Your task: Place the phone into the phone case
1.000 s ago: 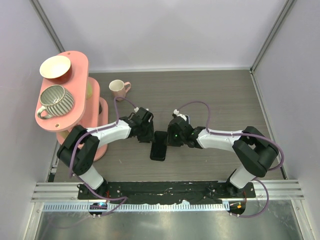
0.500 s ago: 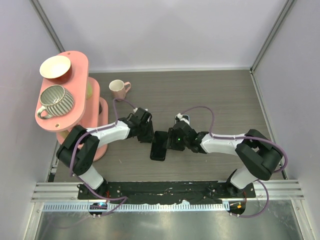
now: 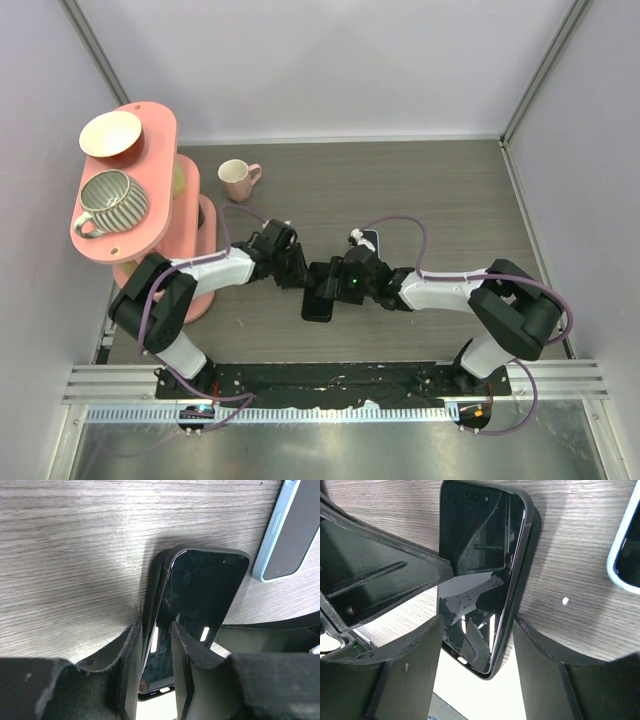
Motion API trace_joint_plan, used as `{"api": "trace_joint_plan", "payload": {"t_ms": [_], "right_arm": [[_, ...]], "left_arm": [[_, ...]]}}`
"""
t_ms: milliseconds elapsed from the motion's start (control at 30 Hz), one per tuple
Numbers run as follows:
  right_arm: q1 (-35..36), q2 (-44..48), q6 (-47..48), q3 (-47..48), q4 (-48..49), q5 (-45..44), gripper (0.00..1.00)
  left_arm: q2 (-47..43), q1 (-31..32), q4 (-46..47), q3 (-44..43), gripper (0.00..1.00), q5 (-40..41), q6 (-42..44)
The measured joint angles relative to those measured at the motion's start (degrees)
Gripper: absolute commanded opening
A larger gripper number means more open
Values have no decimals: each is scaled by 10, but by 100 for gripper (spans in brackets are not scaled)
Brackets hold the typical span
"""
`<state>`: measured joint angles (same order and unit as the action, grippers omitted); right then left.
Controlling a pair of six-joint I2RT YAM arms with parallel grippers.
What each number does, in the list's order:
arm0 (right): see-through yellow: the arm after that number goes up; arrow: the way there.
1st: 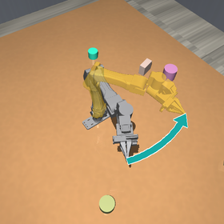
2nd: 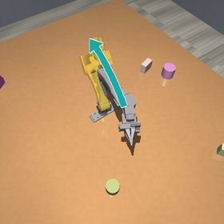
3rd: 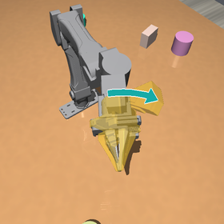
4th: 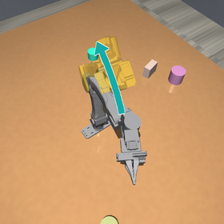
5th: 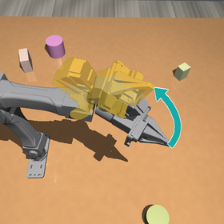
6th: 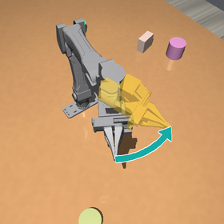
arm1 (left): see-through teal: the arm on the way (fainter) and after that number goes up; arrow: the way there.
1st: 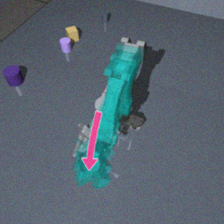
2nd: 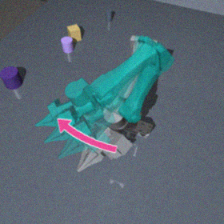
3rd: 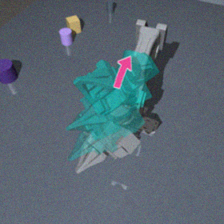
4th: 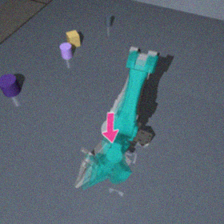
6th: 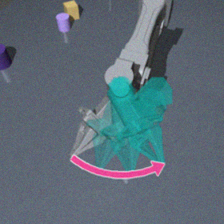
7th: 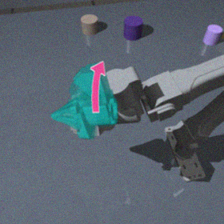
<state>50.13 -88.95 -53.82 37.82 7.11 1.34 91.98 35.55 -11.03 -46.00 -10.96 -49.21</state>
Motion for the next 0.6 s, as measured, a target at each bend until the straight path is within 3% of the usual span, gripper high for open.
{"api": "trace_joint_plan", "payload": {"t_ms": [133,367,600], "right_arm": [[-7,0,-7,-3,12,14,64],[-41,4,-43,-65,128,90,65],[-57,-12,-124,-163,330,159,65]], "left_arm": [[-4,-5,17,13,31,-9,-5],[-16,-26,78,55,30,-46,-32],[-16,-31,119,75,27,-66,-49]]}}
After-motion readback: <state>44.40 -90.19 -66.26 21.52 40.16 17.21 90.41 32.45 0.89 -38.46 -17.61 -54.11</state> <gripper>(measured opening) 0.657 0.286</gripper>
